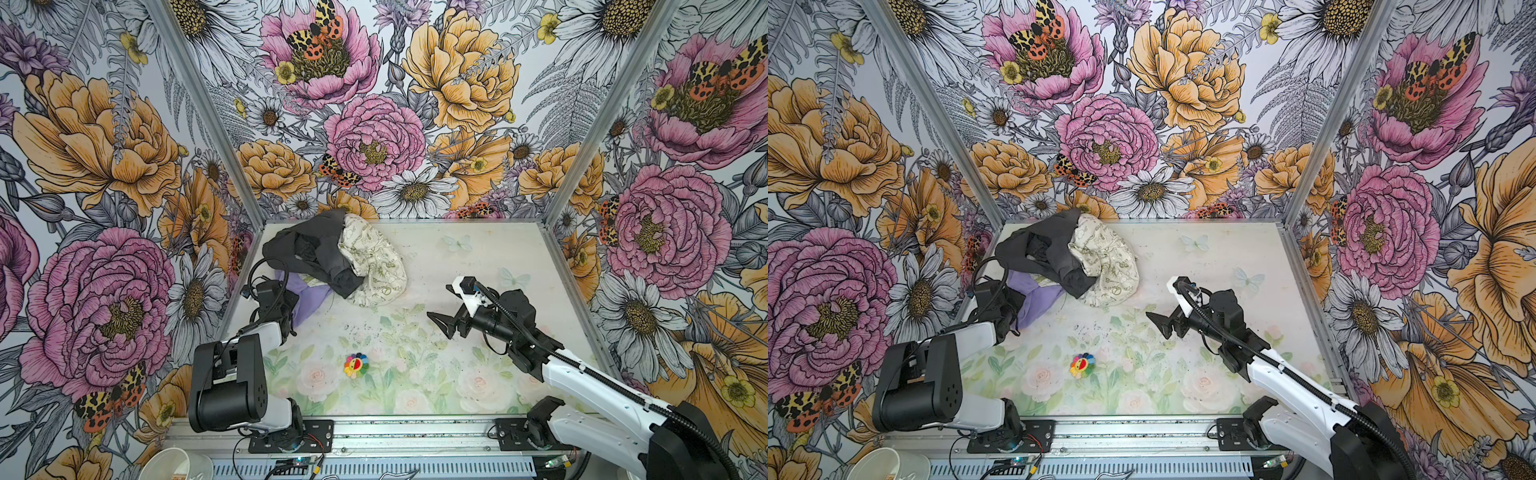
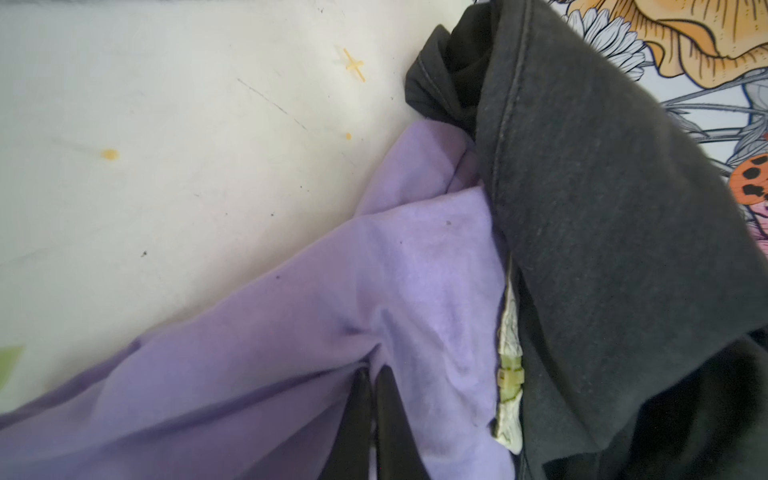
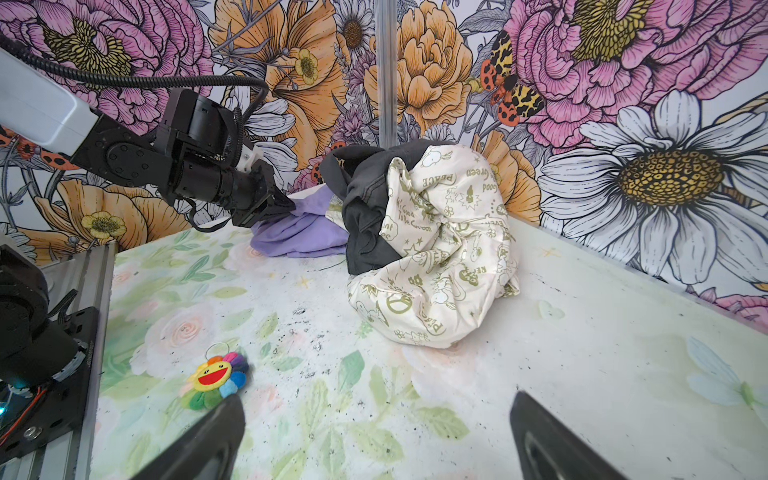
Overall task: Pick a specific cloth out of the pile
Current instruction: 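Lower the left gripper onto the lavender shirt while the right arm moves inward, then grasp the lavender shirt with the left gripper and lift it up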
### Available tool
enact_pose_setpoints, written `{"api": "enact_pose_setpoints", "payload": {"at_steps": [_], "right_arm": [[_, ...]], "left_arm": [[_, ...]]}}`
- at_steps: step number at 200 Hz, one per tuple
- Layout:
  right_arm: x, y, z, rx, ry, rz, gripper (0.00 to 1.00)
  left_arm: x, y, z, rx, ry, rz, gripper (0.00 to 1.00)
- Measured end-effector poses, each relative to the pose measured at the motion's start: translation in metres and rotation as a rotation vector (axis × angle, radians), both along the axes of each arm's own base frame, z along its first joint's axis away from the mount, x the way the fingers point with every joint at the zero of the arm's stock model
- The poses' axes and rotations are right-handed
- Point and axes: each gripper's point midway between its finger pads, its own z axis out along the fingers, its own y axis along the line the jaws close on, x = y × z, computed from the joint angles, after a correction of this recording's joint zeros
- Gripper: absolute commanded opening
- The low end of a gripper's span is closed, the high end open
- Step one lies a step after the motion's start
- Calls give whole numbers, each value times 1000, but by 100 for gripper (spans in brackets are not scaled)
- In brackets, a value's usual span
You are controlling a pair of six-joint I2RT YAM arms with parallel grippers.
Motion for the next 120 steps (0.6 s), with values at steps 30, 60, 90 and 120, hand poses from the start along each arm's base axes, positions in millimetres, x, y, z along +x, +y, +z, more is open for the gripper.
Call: {"api": "enact_pose_setpoints", "payload": {"at_steps": [30, 60, 90, 120], "right_arm": [[0, -1, -5, -6, 8, -3, 99], [0, -1, -6, -9, 12, -4, 99], [1, -1, -7, -11, 11, -11, 99], [2, -2, -6, -11, 3, -18, 99]], "left_arm": [[2, 1, 32, 41, -81, -7, 0], [0, -1, 72, 116, -154, -15, 0], [-1, -5, 111, 181, -209, -28, 0], [-4, -1, 145, 232, -252, -12, 0]]}}
